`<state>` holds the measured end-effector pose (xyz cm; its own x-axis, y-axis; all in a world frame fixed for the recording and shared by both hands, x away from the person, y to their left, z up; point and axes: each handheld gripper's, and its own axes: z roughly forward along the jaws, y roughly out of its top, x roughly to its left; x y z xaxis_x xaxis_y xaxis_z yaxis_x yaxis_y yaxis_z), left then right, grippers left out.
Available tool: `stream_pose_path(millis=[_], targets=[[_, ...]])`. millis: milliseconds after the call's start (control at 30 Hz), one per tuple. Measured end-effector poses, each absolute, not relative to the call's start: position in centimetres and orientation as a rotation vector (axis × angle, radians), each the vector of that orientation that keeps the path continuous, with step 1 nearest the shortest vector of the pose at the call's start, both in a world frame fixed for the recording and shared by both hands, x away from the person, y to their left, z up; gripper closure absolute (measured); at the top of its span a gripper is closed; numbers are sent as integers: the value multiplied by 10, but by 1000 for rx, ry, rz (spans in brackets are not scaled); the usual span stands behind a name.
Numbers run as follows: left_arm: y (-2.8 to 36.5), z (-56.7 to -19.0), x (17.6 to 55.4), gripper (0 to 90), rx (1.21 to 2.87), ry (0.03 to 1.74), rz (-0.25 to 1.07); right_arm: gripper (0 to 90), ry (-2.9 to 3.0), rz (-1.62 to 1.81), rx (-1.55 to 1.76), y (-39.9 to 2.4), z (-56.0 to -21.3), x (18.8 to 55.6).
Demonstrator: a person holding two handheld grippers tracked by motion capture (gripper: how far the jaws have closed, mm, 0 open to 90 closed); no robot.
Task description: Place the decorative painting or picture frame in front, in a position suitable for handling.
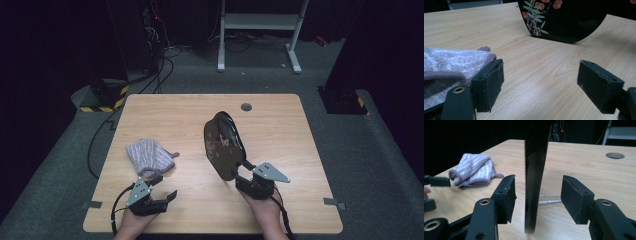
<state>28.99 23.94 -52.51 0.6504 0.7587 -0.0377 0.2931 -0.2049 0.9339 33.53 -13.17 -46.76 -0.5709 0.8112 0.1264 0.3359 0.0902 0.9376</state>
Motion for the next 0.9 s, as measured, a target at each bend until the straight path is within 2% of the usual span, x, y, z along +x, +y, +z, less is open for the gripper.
stream_pose_path(millis=[100,400,533,567,600,667,900], targets=[[238,-525,290,219,1794,833,538,435,1934,1488,1145,-130,-466,340],[238,-525,290,219,1798,831,534,516,1960,1442,1081,-111,-449,354],[237,-525,290,219,1802,833,543,607,1950,1462,1096,-108,-448,362],[237,-525,289,219,1801,835,543,643,1945,1476,1094,-107,-449,364],[237,-526,289,219,1803,835,546,720,1935,1494,1096,-107,-449,367],[237,-526,289,218,1803,835,547,793,1941,1519,1085,-107,-449,369],[237,-525,289,218,1798,836,544,808,1940,1514,1082,-101,-444,370]])
